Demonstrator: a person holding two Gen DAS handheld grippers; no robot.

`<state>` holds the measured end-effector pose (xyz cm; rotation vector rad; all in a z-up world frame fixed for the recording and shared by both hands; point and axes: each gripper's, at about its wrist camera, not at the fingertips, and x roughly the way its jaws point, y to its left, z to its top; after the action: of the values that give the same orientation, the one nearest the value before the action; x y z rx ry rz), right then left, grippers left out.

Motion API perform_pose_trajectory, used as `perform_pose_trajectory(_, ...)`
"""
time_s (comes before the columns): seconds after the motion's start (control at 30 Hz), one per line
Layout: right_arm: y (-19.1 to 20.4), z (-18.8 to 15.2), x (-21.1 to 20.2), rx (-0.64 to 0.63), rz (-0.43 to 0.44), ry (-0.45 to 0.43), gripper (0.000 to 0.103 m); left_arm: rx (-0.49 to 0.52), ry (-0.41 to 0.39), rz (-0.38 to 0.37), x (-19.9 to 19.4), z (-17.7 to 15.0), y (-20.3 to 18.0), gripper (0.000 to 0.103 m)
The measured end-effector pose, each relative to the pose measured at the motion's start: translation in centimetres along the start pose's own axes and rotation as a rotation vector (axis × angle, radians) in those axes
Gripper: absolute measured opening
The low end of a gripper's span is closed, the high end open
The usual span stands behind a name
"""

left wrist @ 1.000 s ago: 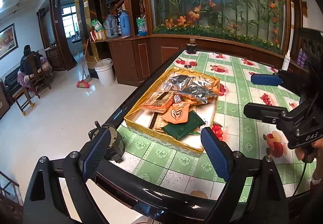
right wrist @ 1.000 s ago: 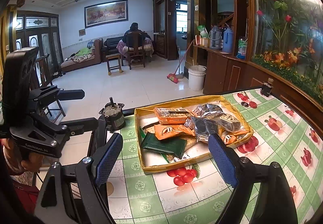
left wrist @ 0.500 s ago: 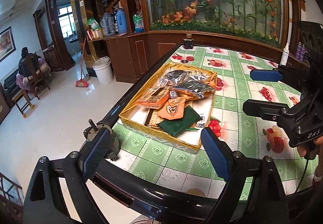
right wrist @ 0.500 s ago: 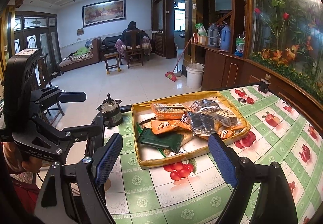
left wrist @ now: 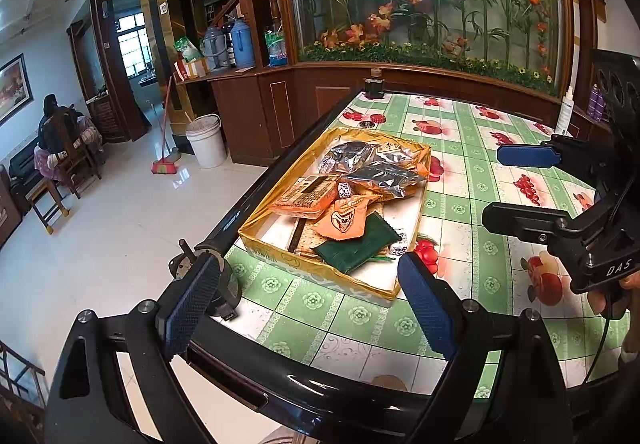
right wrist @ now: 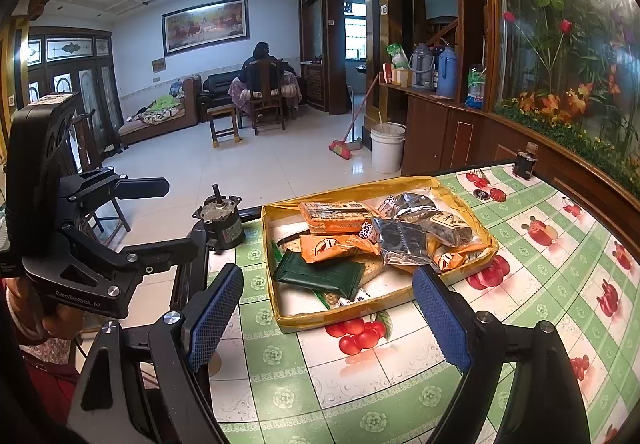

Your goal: Organize snacks

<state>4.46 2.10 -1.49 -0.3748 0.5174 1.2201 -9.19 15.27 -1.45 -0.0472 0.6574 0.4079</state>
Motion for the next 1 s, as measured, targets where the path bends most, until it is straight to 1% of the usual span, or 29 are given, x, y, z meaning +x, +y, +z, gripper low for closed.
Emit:
perform_pose_trajectory(0.37,0.1,0.0,-0.4,-0.002,-0.004,-0.007,0.088,-0.025,-0.036,-0.001,-1.1,0.4,0.7,0.092)
perform_pose_trajectory(1.0,0.5,0.3,-0.2,-0.014,-0.002,-0.002,0.088,-0.032,-0.048,-0.001,-1.7,0.6,1.1,0.092)
